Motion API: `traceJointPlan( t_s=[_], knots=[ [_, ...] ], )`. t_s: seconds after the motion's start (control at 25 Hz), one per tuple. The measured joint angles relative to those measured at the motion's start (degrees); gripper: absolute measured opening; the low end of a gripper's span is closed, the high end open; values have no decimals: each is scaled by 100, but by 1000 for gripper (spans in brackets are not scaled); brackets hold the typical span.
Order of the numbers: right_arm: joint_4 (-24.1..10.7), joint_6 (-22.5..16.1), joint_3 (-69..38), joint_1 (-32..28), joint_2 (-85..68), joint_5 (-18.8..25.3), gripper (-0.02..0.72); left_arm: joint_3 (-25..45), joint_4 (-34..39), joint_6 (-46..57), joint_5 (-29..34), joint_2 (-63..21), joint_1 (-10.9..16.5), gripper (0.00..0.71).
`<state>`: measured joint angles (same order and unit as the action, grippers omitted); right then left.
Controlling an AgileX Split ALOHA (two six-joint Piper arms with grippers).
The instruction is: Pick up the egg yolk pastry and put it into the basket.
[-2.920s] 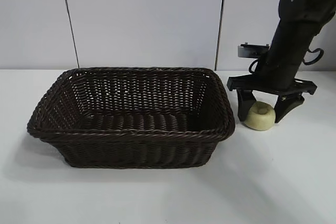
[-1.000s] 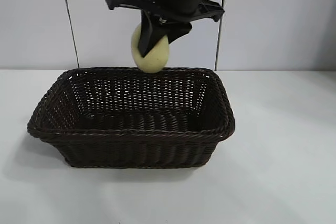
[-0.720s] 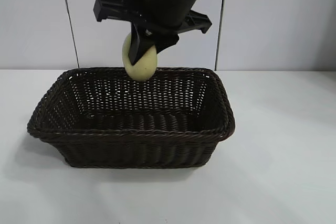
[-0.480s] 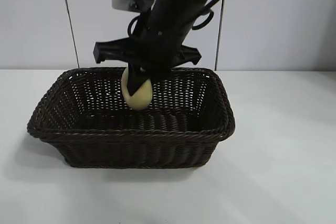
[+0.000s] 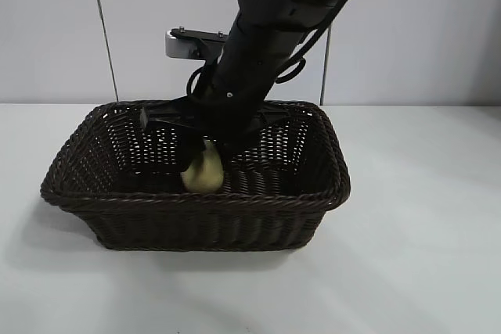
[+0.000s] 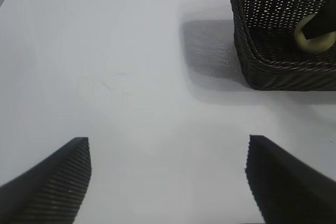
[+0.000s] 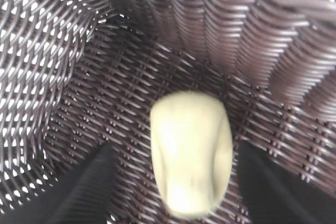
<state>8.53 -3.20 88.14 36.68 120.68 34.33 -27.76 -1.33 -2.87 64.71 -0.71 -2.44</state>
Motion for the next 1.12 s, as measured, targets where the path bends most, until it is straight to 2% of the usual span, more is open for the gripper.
traceJointPlan(
  t_s=[0.24,0.48,0.68,0.8,1.12],
  knots=[
    [-79,-12,0,-7,-505,704,519,0,0,0,0,0,0,589],
    [-107,-278,124,-268,-821,1927,519,0,0,0,0,0,0,589],
    [-122,-299,425,-586,-828,2769,519,0,0,0,0,0,0,589],
    [-126,-299,493,-890,-830,3028,519,0,0,0,0,0,0,589],
    [-243,-316,493,-1959,-830,3266,519,0,0,0,0,0,0,589]
  ],
)
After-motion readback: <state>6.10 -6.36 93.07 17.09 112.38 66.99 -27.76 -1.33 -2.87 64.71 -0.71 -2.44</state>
